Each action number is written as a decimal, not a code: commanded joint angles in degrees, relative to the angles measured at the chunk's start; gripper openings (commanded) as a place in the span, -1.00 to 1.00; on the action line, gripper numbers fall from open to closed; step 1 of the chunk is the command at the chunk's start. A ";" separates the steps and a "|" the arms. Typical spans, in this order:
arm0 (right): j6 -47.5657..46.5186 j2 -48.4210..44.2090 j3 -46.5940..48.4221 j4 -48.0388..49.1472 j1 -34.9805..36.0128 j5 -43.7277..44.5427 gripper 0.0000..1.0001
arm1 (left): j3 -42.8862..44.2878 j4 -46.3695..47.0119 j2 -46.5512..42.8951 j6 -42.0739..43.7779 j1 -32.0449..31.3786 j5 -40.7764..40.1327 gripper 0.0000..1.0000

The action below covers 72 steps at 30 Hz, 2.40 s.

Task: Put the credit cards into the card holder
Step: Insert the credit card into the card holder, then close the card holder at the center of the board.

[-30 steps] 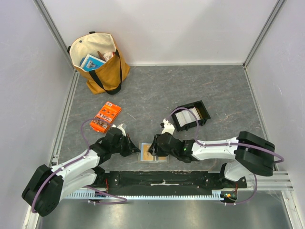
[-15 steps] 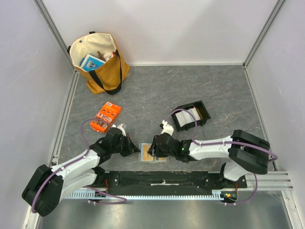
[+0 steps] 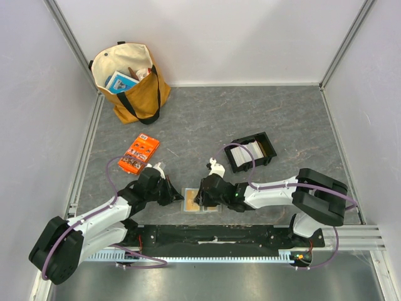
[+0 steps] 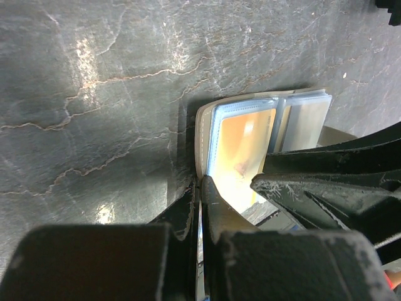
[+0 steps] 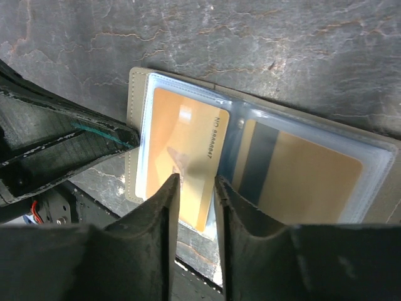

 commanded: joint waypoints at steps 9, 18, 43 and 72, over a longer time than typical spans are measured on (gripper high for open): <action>-4.02 2.87 7.71 -1.60 2.50 -0.64 -0.41 | 0.54 0.98 0.08 -0.51 -0.21 1.32 -0.97; -5.42 -0.63 8.16 -6.25 2.68 4.62 -0.15 | 0.45 0.19 -0.89 -0.69 -0.12 0.62 -0.96; -2.17 -11.55 10.00 -39.65 2.76 23.70 0.01 | 3.26 -2.89 -2.38 0.37 -0.12 0.53 -0.97; -1.03 -12.07 8.77 -41.68 2.85 24.15 -0.42 | 3.17 -2.80 -2.29 0.19 -0.21 0.88 -0.97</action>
